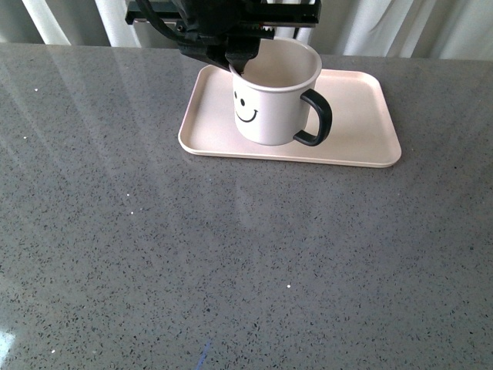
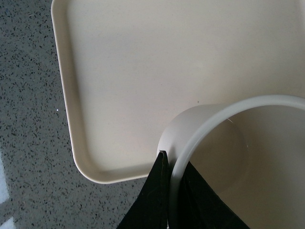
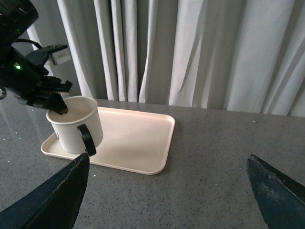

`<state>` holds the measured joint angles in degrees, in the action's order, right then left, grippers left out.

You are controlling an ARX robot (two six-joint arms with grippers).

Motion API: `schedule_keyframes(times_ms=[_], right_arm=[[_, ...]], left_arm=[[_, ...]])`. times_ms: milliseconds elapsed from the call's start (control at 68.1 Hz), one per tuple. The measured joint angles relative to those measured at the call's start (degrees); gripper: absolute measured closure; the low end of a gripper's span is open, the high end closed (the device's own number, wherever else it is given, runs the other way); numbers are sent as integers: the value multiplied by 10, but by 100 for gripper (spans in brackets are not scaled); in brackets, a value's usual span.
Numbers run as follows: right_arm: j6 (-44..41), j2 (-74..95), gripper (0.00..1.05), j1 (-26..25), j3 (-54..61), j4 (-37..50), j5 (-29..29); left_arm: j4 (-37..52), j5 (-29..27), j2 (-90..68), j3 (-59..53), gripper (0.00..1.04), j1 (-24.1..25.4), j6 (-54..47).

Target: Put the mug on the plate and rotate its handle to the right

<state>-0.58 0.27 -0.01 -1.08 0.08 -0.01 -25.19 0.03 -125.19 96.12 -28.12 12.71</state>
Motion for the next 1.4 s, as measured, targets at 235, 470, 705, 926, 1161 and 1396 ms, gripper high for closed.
schedule_keyframes(times_ms=[235, 470, 705, 926, 1161, 1396], right_arm=[[0, 0, 9, 0, 0, 0, 0], [0, 0, 9, 0, 0, 0, 0], [0, 0, 9, 0, 0, 0, 0], [0, 0, 9, 0, 0, 0, 0], [0, 0, 9, 0, 0, 0, 0], [0, 0, 9, 0, 0, 0, 0]], left_arm=[[-33, 2, -81, 96, 103, 0, -1], [-37, 4, -105, 132, 103, 0, 5], [-40, 0, -129, 149, 103, 1, 7], [-38, -1, -135, 152, 103, 2, 7], [-33, -1, -136, 152, 103, 2, 7], [-33, 2, -136, 152, 78, 2, 7]])
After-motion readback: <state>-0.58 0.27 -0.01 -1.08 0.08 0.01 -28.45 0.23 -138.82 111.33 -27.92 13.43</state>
